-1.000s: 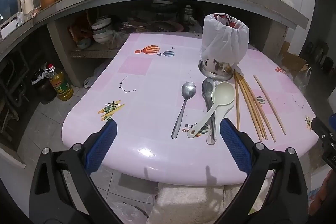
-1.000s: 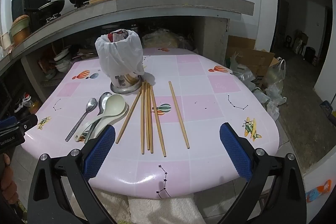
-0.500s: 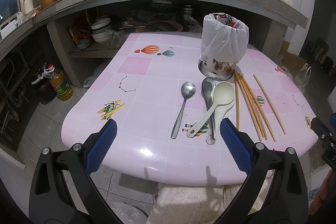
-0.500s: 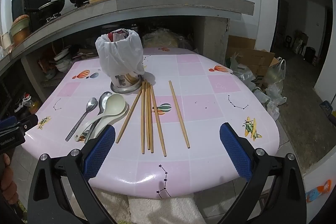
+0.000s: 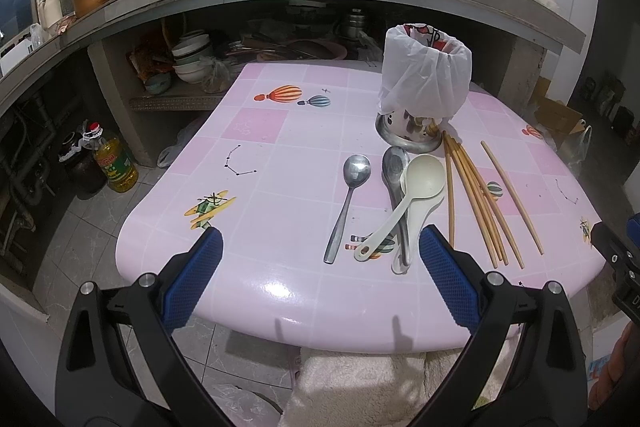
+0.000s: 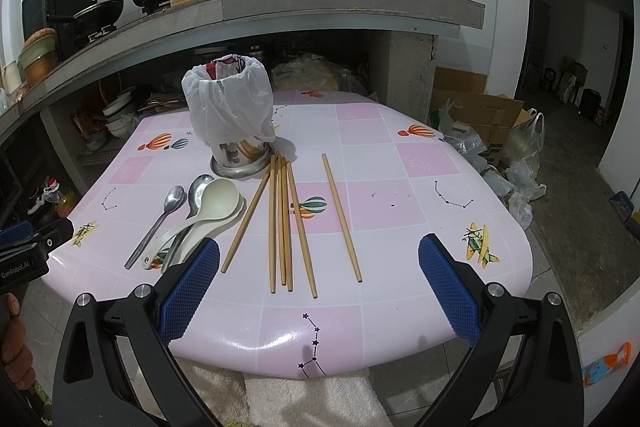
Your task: Organize utensils
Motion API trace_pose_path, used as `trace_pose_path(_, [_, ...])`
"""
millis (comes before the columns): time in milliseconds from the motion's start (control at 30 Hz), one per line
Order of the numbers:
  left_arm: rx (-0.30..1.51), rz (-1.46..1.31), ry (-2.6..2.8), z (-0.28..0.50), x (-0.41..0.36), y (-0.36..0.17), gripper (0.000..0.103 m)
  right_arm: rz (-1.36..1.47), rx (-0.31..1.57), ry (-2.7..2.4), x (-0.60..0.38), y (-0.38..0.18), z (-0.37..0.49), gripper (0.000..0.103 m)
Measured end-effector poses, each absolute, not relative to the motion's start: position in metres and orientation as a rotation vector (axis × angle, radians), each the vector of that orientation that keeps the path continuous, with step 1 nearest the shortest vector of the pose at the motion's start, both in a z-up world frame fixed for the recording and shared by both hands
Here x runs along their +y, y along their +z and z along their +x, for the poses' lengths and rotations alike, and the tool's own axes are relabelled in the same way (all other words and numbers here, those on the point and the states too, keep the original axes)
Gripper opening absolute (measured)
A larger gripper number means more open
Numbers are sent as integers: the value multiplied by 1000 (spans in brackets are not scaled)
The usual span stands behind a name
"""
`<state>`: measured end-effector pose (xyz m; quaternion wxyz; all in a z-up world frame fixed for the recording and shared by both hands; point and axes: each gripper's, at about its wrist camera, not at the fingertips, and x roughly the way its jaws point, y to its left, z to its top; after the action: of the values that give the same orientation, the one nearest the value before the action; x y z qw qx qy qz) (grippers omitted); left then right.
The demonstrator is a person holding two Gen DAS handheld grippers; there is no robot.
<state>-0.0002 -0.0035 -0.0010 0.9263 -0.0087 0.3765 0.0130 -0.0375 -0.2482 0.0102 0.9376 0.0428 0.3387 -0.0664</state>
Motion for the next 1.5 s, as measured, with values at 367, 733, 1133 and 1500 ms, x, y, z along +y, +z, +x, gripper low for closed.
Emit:
trace_pose_path(367, [777,-16,23,-2,-10,-5,95,88,692,-136,-248,10,-38,97])
trace_pose_path(733, [779,-15,19,-3,-12,-7,95,87,693,-135,-249,9,-39,97])
trace_pose_path(1133, [781,-15,19,-2,-12,-7,95,88,695,-135,-246,8,-37,97])
trace_pose_path(1500, [783,-18,19,-2,-12,-8,95,87,696,-134,-247,8,-37,97])
